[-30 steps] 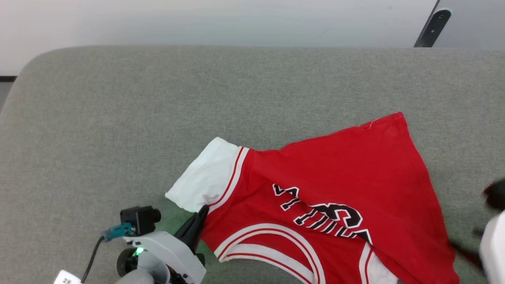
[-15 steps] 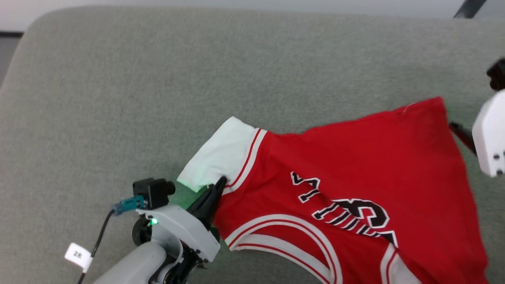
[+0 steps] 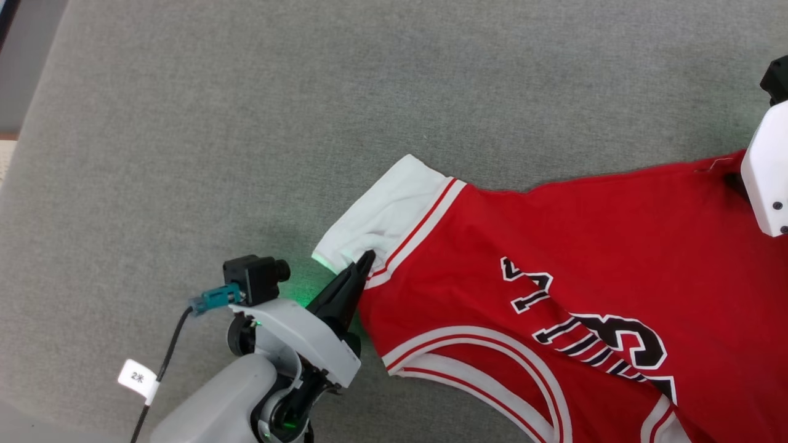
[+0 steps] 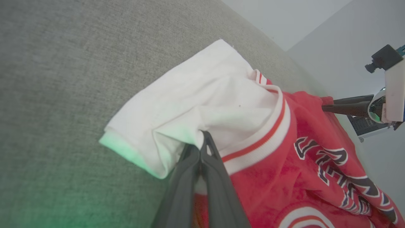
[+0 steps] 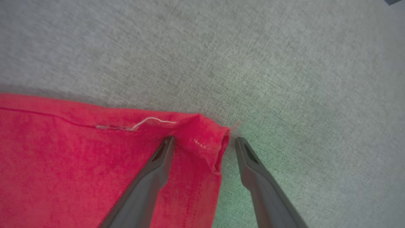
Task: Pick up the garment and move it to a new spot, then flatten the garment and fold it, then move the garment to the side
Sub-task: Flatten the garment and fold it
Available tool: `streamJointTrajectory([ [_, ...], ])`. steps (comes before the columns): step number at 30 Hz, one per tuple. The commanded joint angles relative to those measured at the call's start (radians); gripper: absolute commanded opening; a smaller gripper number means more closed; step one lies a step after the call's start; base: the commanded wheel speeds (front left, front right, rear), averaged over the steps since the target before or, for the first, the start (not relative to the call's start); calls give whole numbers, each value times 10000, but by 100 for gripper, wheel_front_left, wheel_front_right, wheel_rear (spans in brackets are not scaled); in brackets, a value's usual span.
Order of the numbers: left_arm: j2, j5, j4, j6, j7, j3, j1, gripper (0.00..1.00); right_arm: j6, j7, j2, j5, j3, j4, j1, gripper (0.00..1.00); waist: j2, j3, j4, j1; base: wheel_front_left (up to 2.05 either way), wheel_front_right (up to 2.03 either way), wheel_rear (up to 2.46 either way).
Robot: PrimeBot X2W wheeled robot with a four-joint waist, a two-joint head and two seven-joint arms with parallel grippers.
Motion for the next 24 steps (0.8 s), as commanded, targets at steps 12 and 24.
streamJointTrajectory([
  [12, -6, 15, 282, -110, -43, 117, 3, 0, -8, -275, -248, 640, 757, 595, 382, 0, 0, -53, 48, 0, 0, 0, 0],
  [24, 509, 193, 184, -337, 126, 529, -947, 0, -8, -2662, 573, 845, -773, 1348, -526, 0, 0, -679, -360, 0, 0, 0, 0],
])
